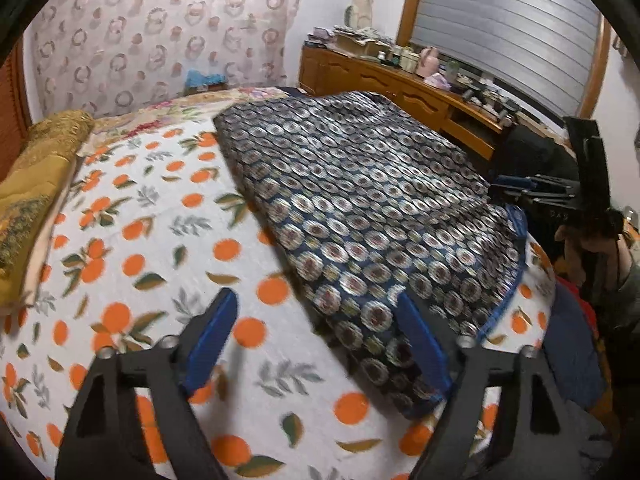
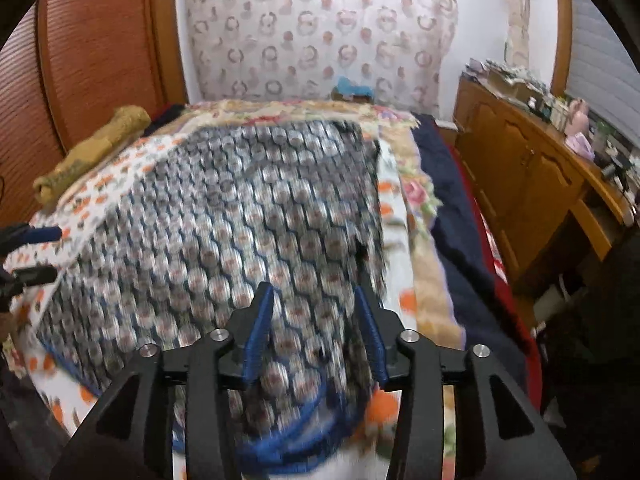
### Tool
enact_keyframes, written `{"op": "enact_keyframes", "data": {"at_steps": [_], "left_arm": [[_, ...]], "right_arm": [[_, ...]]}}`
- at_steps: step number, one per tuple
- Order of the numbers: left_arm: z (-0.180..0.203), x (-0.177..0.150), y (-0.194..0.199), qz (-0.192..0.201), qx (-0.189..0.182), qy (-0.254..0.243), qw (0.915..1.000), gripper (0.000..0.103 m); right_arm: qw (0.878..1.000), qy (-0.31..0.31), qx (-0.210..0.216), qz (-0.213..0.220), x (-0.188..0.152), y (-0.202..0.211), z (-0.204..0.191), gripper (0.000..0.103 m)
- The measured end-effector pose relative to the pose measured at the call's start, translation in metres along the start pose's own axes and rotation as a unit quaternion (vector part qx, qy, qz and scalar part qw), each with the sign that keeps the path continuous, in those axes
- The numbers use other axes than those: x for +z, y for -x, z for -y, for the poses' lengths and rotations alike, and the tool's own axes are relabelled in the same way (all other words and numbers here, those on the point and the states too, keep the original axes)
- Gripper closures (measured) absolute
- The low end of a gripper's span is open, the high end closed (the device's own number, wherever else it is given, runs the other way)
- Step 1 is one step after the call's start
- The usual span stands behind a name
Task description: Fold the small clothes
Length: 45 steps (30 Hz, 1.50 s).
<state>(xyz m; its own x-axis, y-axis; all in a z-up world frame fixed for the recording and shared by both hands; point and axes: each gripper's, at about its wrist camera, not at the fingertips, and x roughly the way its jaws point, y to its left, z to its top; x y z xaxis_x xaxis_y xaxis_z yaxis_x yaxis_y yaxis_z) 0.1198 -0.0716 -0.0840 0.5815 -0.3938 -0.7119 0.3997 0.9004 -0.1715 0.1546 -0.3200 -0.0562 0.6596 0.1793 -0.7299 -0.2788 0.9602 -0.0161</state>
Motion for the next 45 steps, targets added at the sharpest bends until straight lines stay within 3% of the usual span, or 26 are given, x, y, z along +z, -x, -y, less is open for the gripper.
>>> {"op": "enact_keyframes", "data": {"at_steps": [2,9,10,11,12,21,23,24,26,27,28,34,39,45], "left_arm": [[0.005,-0.003,-0.003,-0.009,-0.007,-0.003,0.9999,0.035],[0.012,-0.013,-0.006,-0.025,-0.015,-0.005,0.9996,0.036],[0.012,-0.014,-0.005,-0.026,-0.018,-0.004,0.9995,0.039],[0.013,-0.015,-0.005,-0.028,-0.023,-0.004,0.9993,0.050],[0.013,-0.017,-0.005,-0.032,-0.027,-0.003,0.9991,0.052],[0.012,-0.022,-0.007,-0.038,-0.031,0.000,0.9988,0.058],[0.014,-0.022,-0.007,-0.039,-0.031,-0.003,0.9988,0.059],[0.015,-0.022,-0.008,-0.039,-0.034,-0.003,0.9986,0.061],[0.015,-0.020,-0.010,-0.044,-0.051,0.000,0.9978,0.083],[0.015,-0.019,-0.011,-0.042,-0.055,0.001,0.9976,0.088],[0.014,-0.016,-0.010,-0.036,-0.060,0.003,0.9975,0.094],[0.013,0.014,0.013,0.025,-0.081,0.016,0.9962,0.101],[0.006,0.052,0.022,0.065,-0.068,0.022,0.9953,0.101],[-0.021,0.099,0.010,0.084,-0.047,0.043,0.9945,0.101]], "right_arm": [[1.000,-0.011,-0.005,-0.007,-0.010,0.001,0.004,0.057],[0.999,-0.045,-0.001,-0.030,-0.035,0.001,0.013,0.056],[0.998,-0.052,0.004,-0.029,-0.036,0.001,0.013,0.056],[0.998,-0.059,0.007,-0.029,-0.038,0.002,0.015,0.056],[0.997,-0.068,0.010,-0.028,-0.039,0.003,0.014,0.055],[0.998,-0.063,0.017,-0.025,-0.048,0.013,0.006,0.054],[0.999,-0.044,0.008,-0.022,-0.051,0.013,0.000,0.061],[0.999,-0.038,0.009,-0.021,-0.051,0.013,-0.002,0.070],[0.999,-0.034,0.020,-0.019,-0.051,0.013,-0.004,0.085],[0.999,-0.034,0.026,-0.018,-0.051,0.012,-0.005,0.095],[0.998,-0.038,0.039,-0.013,-0.050,0.013,-0.004,0.098],[0.994,-0.051,0.079,0.054,-0.025,0.037,0.003,0.101],[0.989,-0.056,0.092,0.104,0.012,0.045,0.011,0.101],[0.984,-0.042,0.098,0.142,0.063,0.033,0.020,0.101]]}}
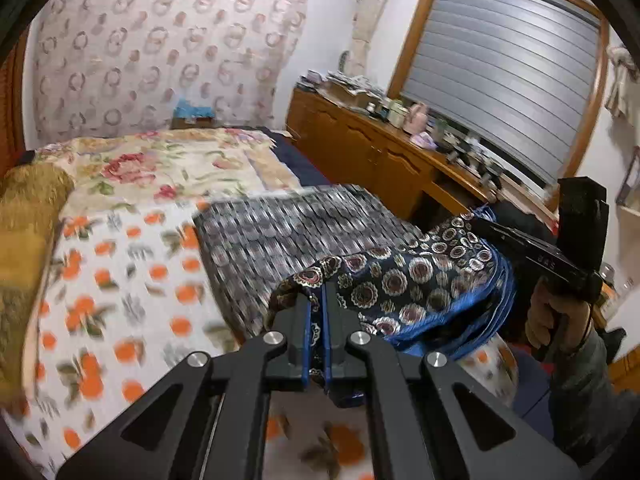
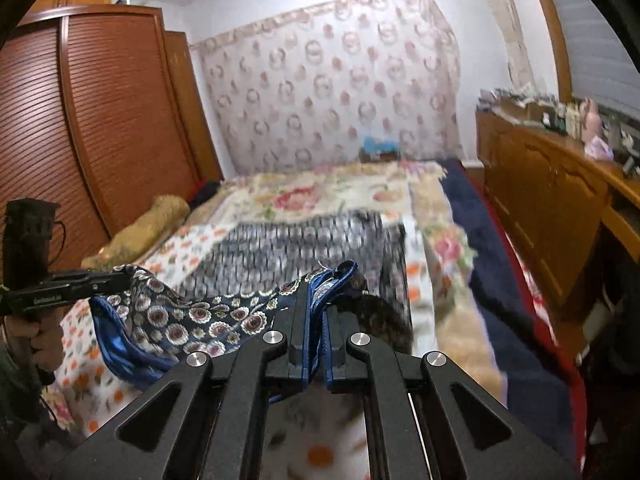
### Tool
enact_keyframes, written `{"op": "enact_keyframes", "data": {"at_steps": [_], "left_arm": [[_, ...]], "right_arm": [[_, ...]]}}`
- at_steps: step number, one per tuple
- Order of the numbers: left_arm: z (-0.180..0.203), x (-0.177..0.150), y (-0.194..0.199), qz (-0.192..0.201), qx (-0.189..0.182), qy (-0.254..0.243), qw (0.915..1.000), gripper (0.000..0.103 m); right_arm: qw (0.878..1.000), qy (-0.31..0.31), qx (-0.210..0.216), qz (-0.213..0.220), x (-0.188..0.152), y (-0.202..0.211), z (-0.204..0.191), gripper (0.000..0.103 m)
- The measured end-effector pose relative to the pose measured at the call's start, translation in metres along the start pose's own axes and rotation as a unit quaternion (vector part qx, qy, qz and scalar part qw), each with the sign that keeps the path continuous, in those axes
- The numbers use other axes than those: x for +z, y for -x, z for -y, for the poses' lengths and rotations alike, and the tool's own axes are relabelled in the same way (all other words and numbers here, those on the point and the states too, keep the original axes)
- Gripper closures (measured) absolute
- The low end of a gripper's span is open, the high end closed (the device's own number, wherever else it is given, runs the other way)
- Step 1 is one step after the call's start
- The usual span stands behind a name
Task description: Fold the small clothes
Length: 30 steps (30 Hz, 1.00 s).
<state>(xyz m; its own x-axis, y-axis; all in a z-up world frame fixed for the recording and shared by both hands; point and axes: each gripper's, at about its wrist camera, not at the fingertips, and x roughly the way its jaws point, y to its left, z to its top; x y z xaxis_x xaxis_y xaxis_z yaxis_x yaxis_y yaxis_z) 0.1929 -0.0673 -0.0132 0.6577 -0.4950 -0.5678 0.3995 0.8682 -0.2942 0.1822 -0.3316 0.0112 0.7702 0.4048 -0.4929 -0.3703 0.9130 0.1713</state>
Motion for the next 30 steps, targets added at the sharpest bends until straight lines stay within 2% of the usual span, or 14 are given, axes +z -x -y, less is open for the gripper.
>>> {"op": "enact_keyframes", "data": {"at_steps": [5,9,12,15,16,17,20,23,26,30], "left_arm": [[-0.023,0.034,-0.029,0.000,0.038,0.005,0.9993,0.101],[-0.042,0.052,-0.059,-0.017,0.045,0.018,0.9987,0.101],[-0.052,0.057,-0.072,-0.028,0.042,0.024,0.9984,0.097],[-0.057,0.063,-0.079,-0.036,0.042,0.017,0.9983,0.081],[-0.058,0.065,-0.078,-0.032,0.042,0.013,0.9985,0.068],[-0.058,0.067,-0.076,-0.025,0.044,0.007,0.9987,0.061],[-0.061,0.073,-0.072,-0.022,0.035,0.000,0.9991,0.053],[-0.064,0.068,-0.074,-0.032,0.035,-0.003,0.9989,0.052],[-0.069,0.053,-0.078,-0.054,0.022,0.002,0.9983,0.052],[-0.071,0.038,-0.086,-0.077,0.024,-0.002,0.9967,0.052]], "right_arm": [[1.000,0.012,-0.003,-0.006,0.036,-0.043,0.015,0.101],[0.999,0.016,-0.010,-0.031,0.055,-0.084,0.027,0.101],[0.998,0.021,-0.021,-0.054,0.061,-0.114,0.034,0.101],[0.997,0.017,-0.024,-0.076,0.062,-0.138,0.043,0.101],[0.996,0.016,-0.025,-0.080,0.061,-0.142,0.046,0.101],[0.996,0.014,-0.027,-0.084,0.060,-0.146,0.048,0.101],[0.995,0.013,-0.033,-0.095,0.060,-0.160,0.050,0.101],[0.994,0.010,-0.042,-0.098,0.060,-0.168,0.053,0.099],[0.994,0.003,-0.054,-0.098,0.065,-0.171,0.055,0.091],[0.993,0.002,-0.082,-0.084,0.075,-0.163,0.060,0.066]]}}
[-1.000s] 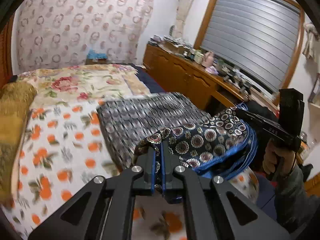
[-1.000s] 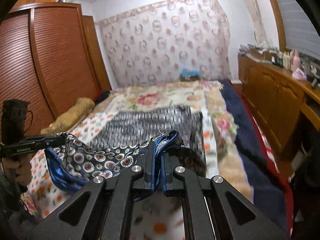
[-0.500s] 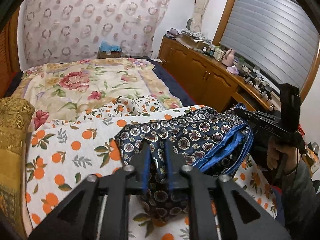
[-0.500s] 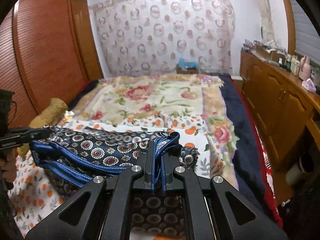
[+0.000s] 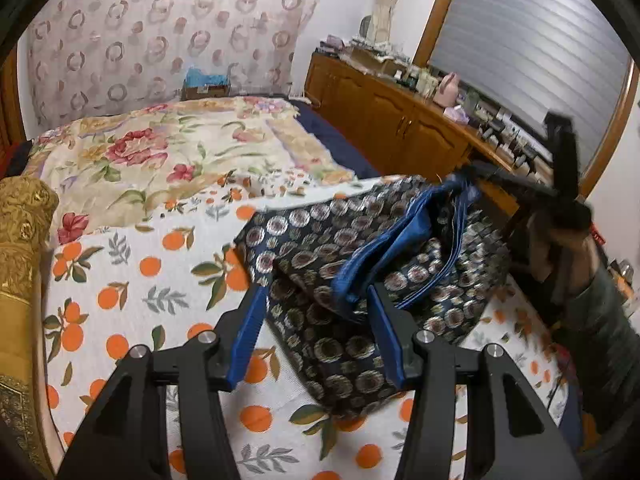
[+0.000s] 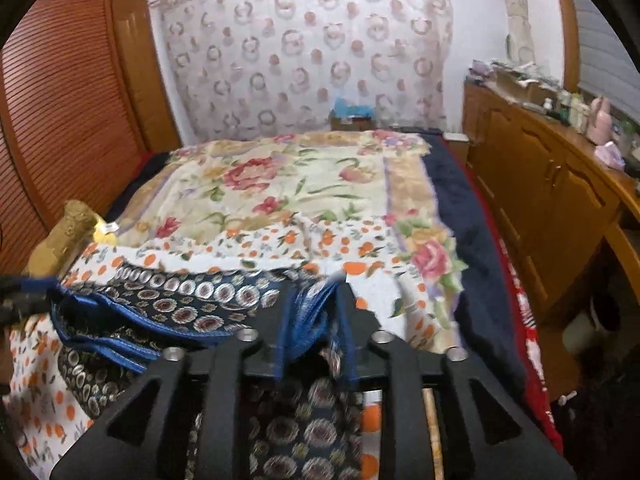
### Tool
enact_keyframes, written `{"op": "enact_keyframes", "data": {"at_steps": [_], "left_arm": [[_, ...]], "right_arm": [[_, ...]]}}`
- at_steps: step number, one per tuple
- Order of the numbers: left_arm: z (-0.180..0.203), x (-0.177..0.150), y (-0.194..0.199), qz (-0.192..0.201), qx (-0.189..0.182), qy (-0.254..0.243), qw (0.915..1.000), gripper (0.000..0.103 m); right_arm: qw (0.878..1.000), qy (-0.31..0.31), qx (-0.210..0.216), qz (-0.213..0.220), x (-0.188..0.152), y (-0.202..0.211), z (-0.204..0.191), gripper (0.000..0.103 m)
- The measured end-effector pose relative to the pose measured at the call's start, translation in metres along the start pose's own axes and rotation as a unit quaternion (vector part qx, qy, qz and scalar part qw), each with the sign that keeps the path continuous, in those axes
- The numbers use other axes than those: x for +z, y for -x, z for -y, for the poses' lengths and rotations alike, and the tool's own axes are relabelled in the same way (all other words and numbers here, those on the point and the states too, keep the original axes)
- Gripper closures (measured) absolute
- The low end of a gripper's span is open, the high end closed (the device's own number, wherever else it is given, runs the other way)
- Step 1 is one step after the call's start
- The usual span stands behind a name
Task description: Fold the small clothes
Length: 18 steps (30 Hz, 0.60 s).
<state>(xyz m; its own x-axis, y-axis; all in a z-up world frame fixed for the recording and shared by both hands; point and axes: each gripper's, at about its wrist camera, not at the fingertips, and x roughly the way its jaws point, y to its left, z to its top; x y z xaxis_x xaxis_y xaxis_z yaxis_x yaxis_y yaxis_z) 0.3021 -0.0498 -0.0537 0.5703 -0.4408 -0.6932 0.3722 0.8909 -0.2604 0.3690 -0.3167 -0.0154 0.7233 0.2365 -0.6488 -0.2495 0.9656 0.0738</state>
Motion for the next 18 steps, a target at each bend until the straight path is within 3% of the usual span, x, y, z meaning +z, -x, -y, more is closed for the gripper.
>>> {"op": "enact_keyframes", "data": {"at_steps": [10,18], "left_arm": [[-0.011,0.019,-0.031,-0.010,0.028,0.011,0.9995,0.052],[-0.020,0.041,-0.022,0.022,0.023,0.029,0.9991,0.052]], "right_arm": [[1.000,0.022,-0.017,-0.005,-0.018,0.031,0.016,0.061],[0.998,0.044,0.023,-0.048,-0.029,0.001,0.001,0.061]]}}
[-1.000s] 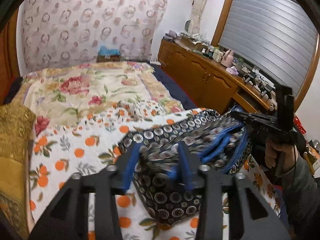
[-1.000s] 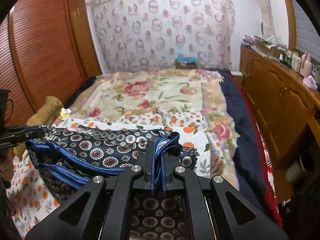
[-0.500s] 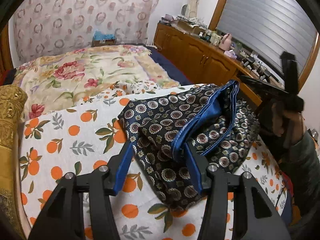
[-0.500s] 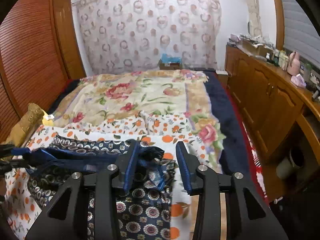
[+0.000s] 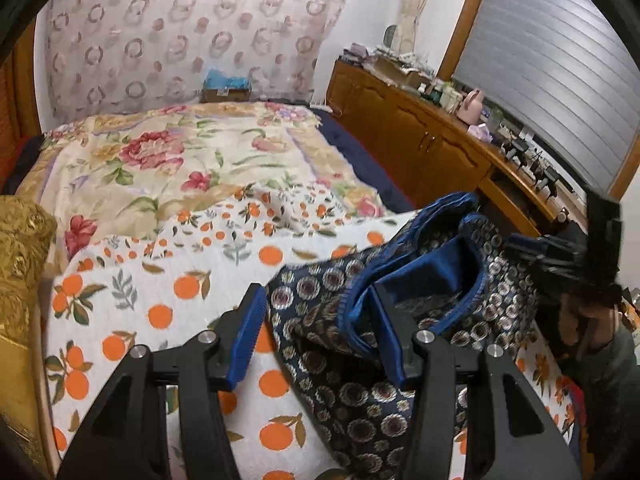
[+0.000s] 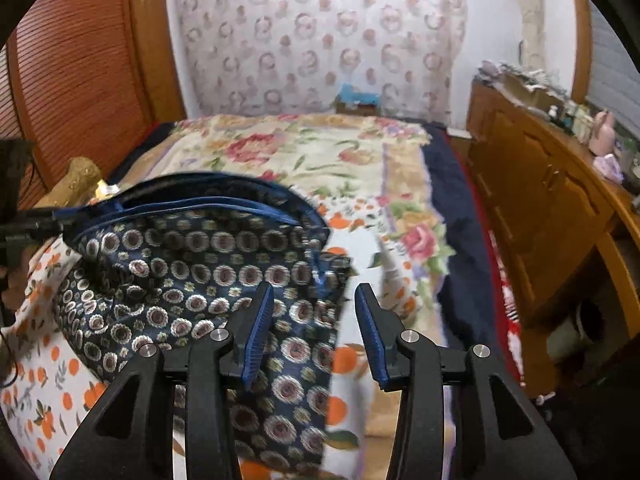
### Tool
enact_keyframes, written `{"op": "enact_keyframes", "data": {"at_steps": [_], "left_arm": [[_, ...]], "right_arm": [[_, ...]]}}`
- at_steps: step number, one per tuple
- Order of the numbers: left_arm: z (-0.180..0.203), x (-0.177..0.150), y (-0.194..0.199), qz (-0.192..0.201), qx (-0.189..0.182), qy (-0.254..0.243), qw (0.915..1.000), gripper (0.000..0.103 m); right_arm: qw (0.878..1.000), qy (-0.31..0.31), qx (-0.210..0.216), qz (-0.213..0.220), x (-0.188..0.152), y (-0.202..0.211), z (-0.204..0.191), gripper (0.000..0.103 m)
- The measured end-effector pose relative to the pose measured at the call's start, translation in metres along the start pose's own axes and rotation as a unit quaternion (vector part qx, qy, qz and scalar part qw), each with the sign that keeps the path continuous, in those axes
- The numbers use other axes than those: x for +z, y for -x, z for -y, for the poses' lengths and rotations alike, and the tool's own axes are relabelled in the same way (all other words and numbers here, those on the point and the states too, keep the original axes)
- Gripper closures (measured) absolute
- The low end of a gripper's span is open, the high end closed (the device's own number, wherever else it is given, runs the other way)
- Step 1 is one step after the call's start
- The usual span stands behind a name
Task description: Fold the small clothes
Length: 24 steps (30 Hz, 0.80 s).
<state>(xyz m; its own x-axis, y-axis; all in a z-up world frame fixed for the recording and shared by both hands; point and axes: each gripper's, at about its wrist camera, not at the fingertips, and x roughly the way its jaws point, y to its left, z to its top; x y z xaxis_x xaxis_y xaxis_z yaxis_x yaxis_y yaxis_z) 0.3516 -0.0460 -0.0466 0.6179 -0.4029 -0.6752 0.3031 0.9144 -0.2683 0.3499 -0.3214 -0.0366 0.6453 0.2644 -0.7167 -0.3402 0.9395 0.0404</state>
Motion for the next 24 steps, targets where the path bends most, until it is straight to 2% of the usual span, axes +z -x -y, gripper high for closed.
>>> {"op": "enact_keyframes", "data": {"at_steps": [3,5,10,19,24], "left_arm": [[0.003,0.006,0.013,0.021,0.001,-0.008,0.9997,0.050],[0.003,0.009,0.024,0.038,0.004,-0.012,0.9992,0.045],[0.001,0.012,0.034,0.050,0.005,-0.016,0.9986,0.045],[-0.005,-0.008,-0.019,-0.037,0.017,0.001,0.9992,0.045],[-0.010,-0.012,-0.041,-0.063,0.026,0.011,0.9976,0.045]], "right_arm": [[1.000,0.003,0.000,-0.007,0.007,-0.014,-0.003,0.061],[1.000,0.003,-0.005,-0.010,0.011,-0.022,-0.003,0.061],[1.000,0.002,-0.020,-0.024,0.010,-0.032,0.000,0.053],[0.998,-0.034,-0.013,-0.048,0.003,-0.044,0.015,0.049],[0.998,-0.041,-0.006,-0.055,0.000,-0.049,0.016,0.049]]}}
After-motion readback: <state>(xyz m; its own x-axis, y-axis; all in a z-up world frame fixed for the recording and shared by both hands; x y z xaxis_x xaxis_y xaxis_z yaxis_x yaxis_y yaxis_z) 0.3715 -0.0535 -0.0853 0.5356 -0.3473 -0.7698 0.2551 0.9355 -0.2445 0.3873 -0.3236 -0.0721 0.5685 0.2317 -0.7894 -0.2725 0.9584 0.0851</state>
